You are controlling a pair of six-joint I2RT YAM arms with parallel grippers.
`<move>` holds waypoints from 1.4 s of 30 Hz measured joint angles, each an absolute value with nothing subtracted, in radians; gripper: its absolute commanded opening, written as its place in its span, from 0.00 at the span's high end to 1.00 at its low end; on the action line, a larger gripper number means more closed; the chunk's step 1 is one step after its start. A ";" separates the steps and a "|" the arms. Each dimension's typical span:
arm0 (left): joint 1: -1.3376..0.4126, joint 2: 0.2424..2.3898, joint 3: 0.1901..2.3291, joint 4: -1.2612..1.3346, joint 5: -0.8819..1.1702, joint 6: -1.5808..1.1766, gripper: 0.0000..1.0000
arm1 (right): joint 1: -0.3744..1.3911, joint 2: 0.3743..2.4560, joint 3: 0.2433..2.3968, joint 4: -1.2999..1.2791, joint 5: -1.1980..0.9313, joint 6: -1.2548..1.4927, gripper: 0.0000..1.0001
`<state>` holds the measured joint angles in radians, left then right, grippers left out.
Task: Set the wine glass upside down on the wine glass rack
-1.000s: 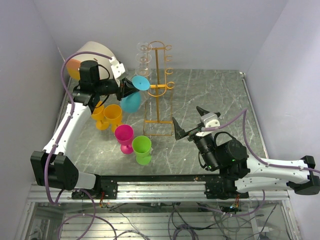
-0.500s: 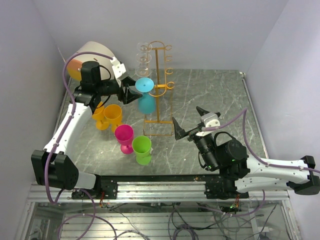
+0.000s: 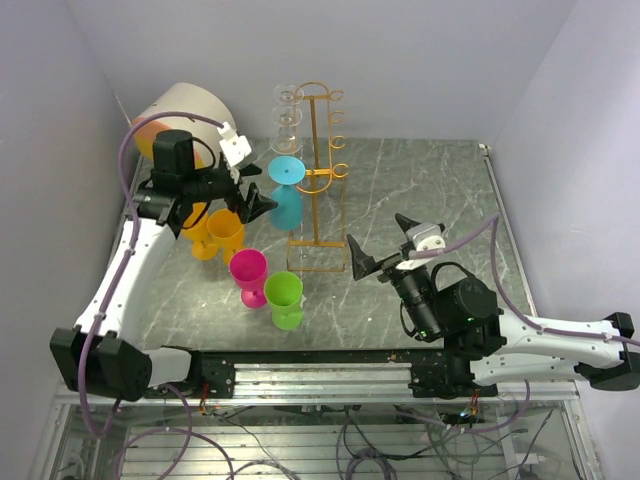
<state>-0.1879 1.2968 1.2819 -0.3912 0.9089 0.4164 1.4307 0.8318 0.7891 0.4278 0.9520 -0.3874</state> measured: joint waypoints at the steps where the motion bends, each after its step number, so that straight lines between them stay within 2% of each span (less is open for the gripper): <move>1: -0.188 1.274 1.286 -0.428 0.879 0.427 0.00 | 1.431 0.825 0.794 0.416 0.952 -0.374 0.00; 8: -0.188 1.146 1.385 -0.624 0.651 0.433 0.00 | 1.431 0.776 0.840 0.283 0.967 -0.210 0.00; 13: -0.186 1.055 1.497 -0.737 0.430 0.346 0.01 | 1.431 0.744 0.841 0.130 0.957 -0.029 0.00; 18: -0.126 0.897 1.512 -0.805 0.280 0.222 0.00 | 1.431 0.728 0.810 -0.004 0.882 0.158 0.00; 26: -0.035 0.789 1.668 -1.022 0.073 0.189 0.01 | 1.430 0.886 0.804 -0.155 0.721 0.385 0.00; 28: -0.026 0.796 1.699 -1.075 0.007 0.191 0.04 | 1.430 0.928 0.804 -0.178 0.687 0.421 0.00; 31: 0.019 0.810 1.720 -1.162 -0.008 0.200 0.04 | 1.430 0.960 0.806 -0.194 0.645 0.458 0.00; 36: 0.104 0.820 1.716 -1.285 0.076 0.233 0.02 | 1.430 1.006 0.838 -0.205 0.583 0.513 0.00; 42: 0.118 0.885 1.676 -1.353 0.116 0.252 0.00 | 1.430 1.081 0.912 -0.250 0.553 0.547 0.00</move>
<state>0.1177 0.8848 1.6764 -1.3529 0.1158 0.2516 1.4300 1.0809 0.9123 -0.2497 0.5529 0.5468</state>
